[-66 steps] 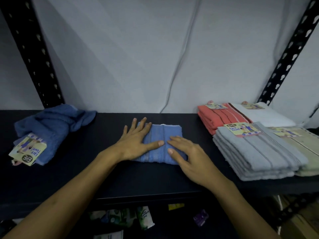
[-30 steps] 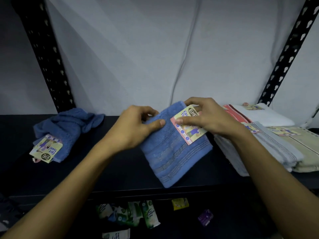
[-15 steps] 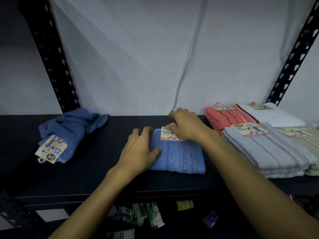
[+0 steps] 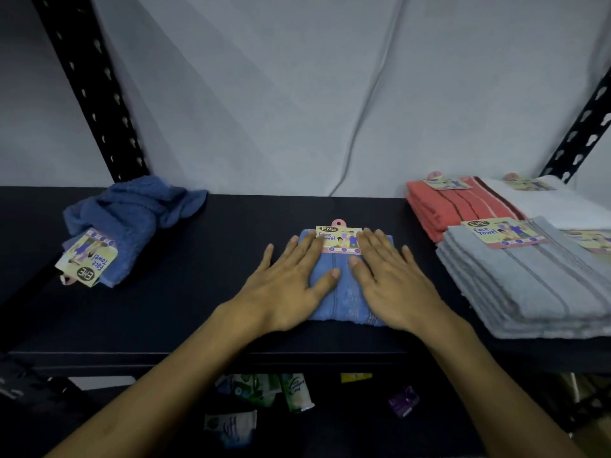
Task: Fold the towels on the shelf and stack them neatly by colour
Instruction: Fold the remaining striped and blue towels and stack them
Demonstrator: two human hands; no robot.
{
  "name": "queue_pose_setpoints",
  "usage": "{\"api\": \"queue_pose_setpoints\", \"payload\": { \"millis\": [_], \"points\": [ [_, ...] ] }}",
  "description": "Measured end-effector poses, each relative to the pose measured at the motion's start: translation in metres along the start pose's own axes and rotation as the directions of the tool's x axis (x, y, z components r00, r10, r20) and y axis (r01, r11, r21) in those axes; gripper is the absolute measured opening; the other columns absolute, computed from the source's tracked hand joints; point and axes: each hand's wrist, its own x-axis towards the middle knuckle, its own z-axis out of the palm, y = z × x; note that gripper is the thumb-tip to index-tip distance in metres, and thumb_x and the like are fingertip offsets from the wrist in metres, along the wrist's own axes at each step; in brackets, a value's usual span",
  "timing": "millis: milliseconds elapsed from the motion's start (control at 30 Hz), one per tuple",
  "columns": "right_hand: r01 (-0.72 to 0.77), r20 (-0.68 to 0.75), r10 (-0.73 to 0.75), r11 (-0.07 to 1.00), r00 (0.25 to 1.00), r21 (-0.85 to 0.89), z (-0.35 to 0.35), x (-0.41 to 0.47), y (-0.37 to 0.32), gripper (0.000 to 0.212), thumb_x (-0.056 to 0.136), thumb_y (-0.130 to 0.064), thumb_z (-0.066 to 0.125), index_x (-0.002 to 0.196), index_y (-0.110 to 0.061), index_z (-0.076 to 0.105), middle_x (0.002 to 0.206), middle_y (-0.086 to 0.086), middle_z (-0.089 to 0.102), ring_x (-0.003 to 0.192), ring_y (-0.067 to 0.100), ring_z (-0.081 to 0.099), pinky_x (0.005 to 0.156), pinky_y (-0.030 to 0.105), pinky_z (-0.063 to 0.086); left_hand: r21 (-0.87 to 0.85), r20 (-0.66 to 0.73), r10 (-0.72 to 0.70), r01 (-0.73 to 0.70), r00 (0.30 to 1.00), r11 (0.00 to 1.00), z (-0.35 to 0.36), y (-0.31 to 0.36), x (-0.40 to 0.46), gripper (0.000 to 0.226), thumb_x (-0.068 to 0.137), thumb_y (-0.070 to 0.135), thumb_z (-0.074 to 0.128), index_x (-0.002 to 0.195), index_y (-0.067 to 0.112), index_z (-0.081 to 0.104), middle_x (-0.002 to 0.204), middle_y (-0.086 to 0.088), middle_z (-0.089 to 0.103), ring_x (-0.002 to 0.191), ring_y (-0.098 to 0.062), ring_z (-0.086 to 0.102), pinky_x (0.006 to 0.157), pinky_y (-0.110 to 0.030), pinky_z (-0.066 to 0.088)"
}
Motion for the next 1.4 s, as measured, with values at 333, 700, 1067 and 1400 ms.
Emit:
{"api": "queue_pose_setpoints", "payload": {
  "millis": [333,700,1067,1400],
  "points": [
    [0.124,0.098,-0.12,0.992,0.988,-0.037,-0.038,0.005,0.01,0.059,0.107,-0.044,0.029,0.159,-0.019,0.02,0.168,-0.002,0.012,0.154,0.01,0.005,0.125,0.037,-0.001,-0.086,-0.01,0.048,-0.049,0.999,0.995,-0.002,-0.008,-0.028,0.081,0.093,0.076,0.008,0.159,0.034,-0.012,0.162,0.024,-0.017,0.148,0.008,-0.016,0.126,-0.038,-0.011],
    [0.064,-0.018,-0.065,0.995,0.998,-0.08,-0.012,-0.031,-0.004,0.067,0.101,-0.062,0.014,0.16,-0.031,0.008,0.168,-0.008,0.001,0.154,0.007,-0.006,0.126,0.039,-0.005,0.038,-0.083,0.016,-0.013,0.996,0.999,0.007,-0.007,-0.025,0.07,0.096,0.073,0.009,0.158,0.045,-0.007,0.17,0.009,0.0,0.156,-0.012,-0.008,0.126,-0.045,-0.006],
    [-0.16,-0.058,0.16,0.987,0.985,-0.003,-0.006,0.002,-0.029,0.08,0.098,-0.068,0.017,0.159,-0.016,0.019,0.165,0.019,0.011,0.154,0.031,0.002,0.122,0.056,-0.007,0.103,-0.088,-0.025,0.034,0.996,0.994,-0.023,-0.024,0.014,0.06,0.106,0.052,0.026,0.161,0.031,0.014,0.169,-0.002,0.012,0.157,-0.025,0.006,0.125,-0.052,0.005],
    [-0.103,-0.051,0.103,0.995,0.993,-0.002,-0.019,0.087,0.022,0.087,0.089,-0.081,0.023,0.16,-0.031,0.017,0.167,0.008,0.013,0.155,0.022,0.003,0.123,0.052,-0.002,0.061,-0.128,-0.182,0.191,0.975,0.98,-0.039,-0.075,0.068,0.067,0.102,0.062,0.022,0.158,0.025,0.028,0.168,-0.006,0.019,0.155,-0.029,0.013,0.124,-0.056,0.011]
  ]
}}
